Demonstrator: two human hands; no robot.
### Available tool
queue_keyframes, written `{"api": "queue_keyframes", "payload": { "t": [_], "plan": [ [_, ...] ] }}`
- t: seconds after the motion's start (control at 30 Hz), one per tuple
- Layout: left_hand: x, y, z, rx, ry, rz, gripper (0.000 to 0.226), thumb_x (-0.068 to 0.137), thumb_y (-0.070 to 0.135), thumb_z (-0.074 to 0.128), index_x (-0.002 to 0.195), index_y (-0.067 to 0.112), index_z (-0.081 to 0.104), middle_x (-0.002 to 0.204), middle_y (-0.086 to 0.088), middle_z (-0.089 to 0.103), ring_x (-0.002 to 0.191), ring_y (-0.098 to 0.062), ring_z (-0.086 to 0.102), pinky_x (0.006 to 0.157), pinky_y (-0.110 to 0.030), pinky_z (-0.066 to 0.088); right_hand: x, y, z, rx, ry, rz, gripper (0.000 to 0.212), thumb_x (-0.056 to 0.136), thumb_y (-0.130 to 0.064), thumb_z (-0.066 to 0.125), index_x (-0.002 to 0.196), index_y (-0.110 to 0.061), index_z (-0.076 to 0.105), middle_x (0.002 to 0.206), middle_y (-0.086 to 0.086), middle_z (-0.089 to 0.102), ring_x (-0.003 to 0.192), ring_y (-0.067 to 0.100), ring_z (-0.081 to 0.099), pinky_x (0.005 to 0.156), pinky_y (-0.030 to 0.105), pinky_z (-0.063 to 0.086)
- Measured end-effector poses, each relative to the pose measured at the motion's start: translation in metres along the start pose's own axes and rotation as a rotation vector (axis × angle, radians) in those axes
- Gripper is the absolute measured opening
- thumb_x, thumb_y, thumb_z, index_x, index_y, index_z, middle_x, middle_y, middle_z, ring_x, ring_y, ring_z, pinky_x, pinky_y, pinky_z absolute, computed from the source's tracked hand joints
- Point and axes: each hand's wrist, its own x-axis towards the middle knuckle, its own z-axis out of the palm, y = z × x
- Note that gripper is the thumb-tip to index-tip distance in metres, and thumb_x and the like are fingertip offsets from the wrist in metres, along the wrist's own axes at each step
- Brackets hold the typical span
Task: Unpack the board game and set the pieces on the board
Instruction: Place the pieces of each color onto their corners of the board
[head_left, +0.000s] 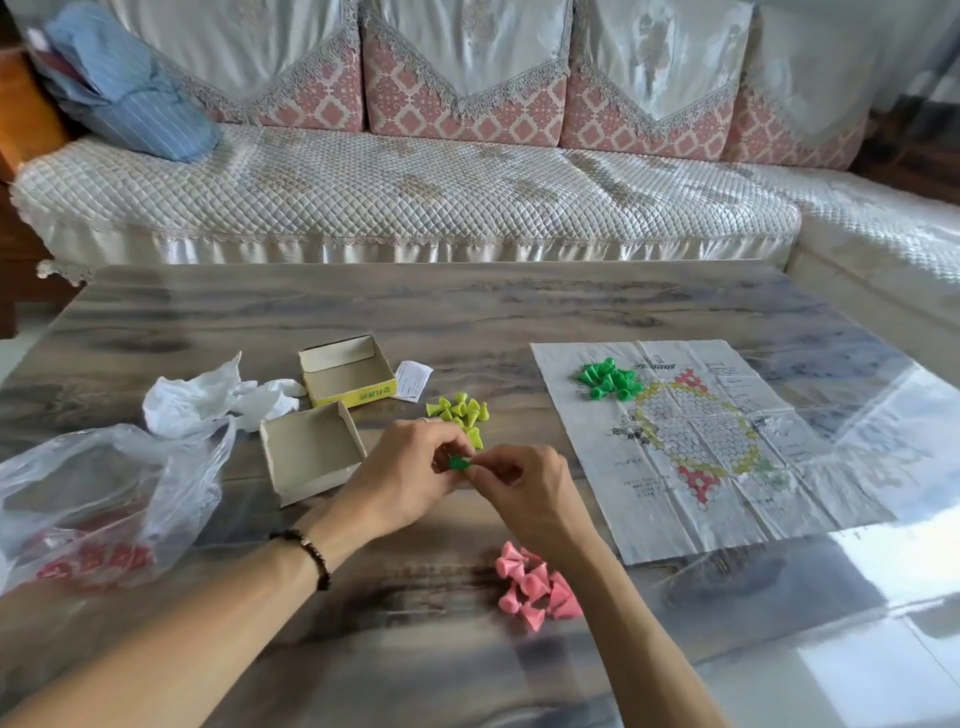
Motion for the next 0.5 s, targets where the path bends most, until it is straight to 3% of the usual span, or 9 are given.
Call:
{"api": "queue_keyframes", "payload": {
  "t": [0.13, 0.27, 0.4, 0.5],
  "plan": [
    [0.03, 0.01, 0.024, -0.065, -0.012, 0.024, 0.023, 0.075, 0.005, 0.078, 0.091, 0.019, 0.069, 0.079, 0.01, 0.067, 0.07, -0.006, 0.063, 0.066, -0.03, 0.053, 0.018, 0.016, -0.02, -0.021, 0.084, 0.024, 0.01, 0.08, -0.018, 0.07, 0.072, -0.02, 0.074, 0.052, -0.01, 0.057, 0.052, 0.0, 0.05, 0.051, 0.014, 0.035],
    [0.07, 0.022, 0.048, -0.072, -0.059, 0.024, 0.041, 0.076, 0.009, 0.078, 0.115, 0.016, 0.068, 0.097, 0.009, 0.067, 0.088, -0.002, 0.064, 0.08, -0.022, 0.054, 0.039, 0.04, -0.055, -0.128, 0.164, 0.078, 0.013, 0.081, -0.013, 0.066, 0.07, -0.015, 0.073, 0.054, -0.01, 0.059, 0.05, 0.002, 0.052, 0.049, 0.013, 0.037],
    [0.109, 0.024, 0.073, 0.214, -0.202, 0.073, 0.046, 0.083, 0.03, 0.071, 0.127, 0.02, 0.062, 0.126, 0.001, 0.063, 0.115, -0.019, 0.058, 0.095, -0.03, 0.044, 0.072, 0.08, -0.088, -0.323, 0.243, 0.196, 0.014, 0.08, -0.017, 0.062, 0.072, -0.009, 0.071, 0.064, 0.002, 0.068, 0.06, 0.019, 0.063, 0.059, 0.032, 0.054],
    [0.127, 0.022, 0.091, 0.372, -0.313, 0.097, 0.051, 0.09, 0.041, 0.063, 0.136, 0.021, 0.053, 0.141, 0.002, 0.051, 0.128, -0.018, 0.047, 0.101, -0.028, 0.034, 0.095, 0.107, -0.101, -0.415, 0.234, 0.246, 0.015, 0.077, -0.014, 0.059, 0.069, -0.007, 0.07, 0.06, 0.006, 0.067, 0.055, 0.023, 0.065, 0.054, 0.037, 0.056]
  ]
}}
